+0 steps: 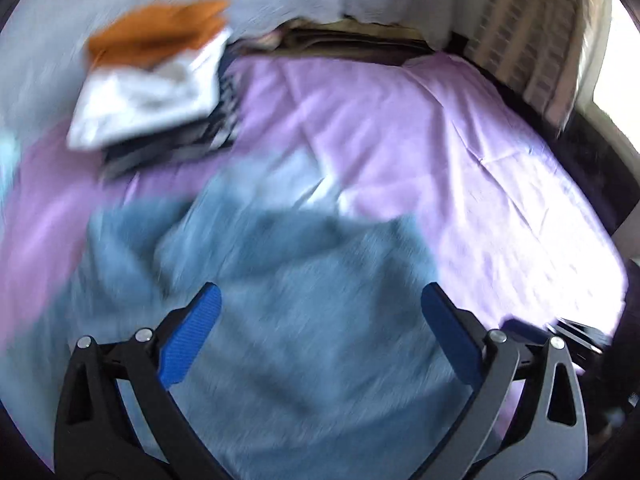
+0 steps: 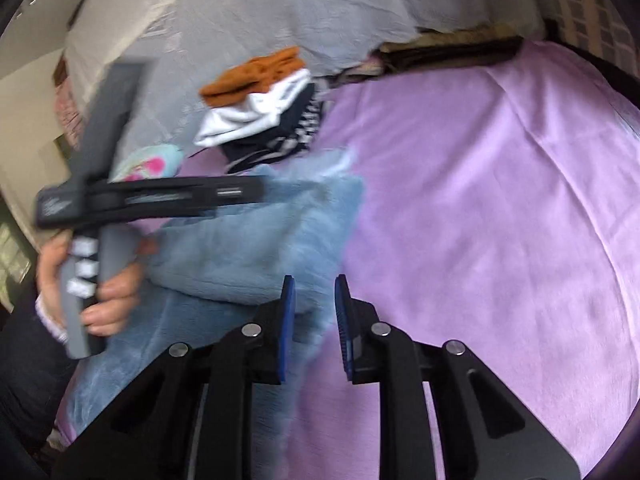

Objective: Fold small clothes

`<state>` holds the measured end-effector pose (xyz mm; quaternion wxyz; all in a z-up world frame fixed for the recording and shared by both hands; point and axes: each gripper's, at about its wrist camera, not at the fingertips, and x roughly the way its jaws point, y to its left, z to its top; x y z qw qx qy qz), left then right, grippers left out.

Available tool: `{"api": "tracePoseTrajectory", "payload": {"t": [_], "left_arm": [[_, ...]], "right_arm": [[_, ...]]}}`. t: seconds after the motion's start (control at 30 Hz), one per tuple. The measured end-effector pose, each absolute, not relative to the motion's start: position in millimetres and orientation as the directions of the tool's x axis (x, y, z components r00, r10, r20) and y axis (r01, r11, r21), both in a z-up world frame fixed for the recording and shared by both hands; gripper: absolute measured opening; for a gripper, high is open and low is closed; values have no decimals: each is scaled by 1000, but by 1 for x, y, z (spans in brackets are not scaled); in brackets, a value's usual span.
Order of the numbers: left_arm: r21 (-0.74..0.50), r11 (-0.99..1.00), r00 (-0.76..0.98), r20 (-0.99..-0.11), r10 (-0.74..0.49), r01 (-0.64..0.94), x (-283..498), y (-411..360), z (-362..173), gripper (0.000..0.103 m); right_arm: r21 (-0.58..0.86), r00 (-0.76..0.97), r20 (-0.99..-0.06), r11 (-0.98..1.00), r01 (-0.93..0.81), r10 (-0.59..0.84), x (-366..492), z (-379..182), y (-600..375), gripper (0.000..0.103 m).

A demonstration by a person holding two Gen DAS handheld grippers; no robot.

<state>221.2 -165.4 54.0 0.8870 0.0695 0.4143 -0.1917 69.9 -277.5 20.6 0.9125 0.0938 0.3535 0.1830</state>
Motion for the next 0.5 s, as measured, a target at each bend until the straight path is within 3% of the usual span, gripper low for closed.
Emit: {"api": "tracePoseTrajectory", "payload": {"t": [0.13, 0.3, 0.43, 0.5], "left_arm": [[-50, 915, 499, -825, -264, 401, 258, -197, 33, 101], [-10, 939, 467, -866, -180, 343, 300, -214, -4, 101], [42, 953, 541, -831, -134, 300, 312, -226, 3, 101], [-49, 957, 552, -808, -206, 286, 313, -213, 19, 101]], "right_arm": [[209, 624, -703, 938, -277, 341, 86, -1, -259, 20], [272, 540, -757, 929, -251, 367, 91, -18, -277, 18], [346, 532, -729, 903, -257, 431, 91, -18, -289, 20], [367, 570, -693, 896, -249, 442, 86, -13, -297, 20]]}}
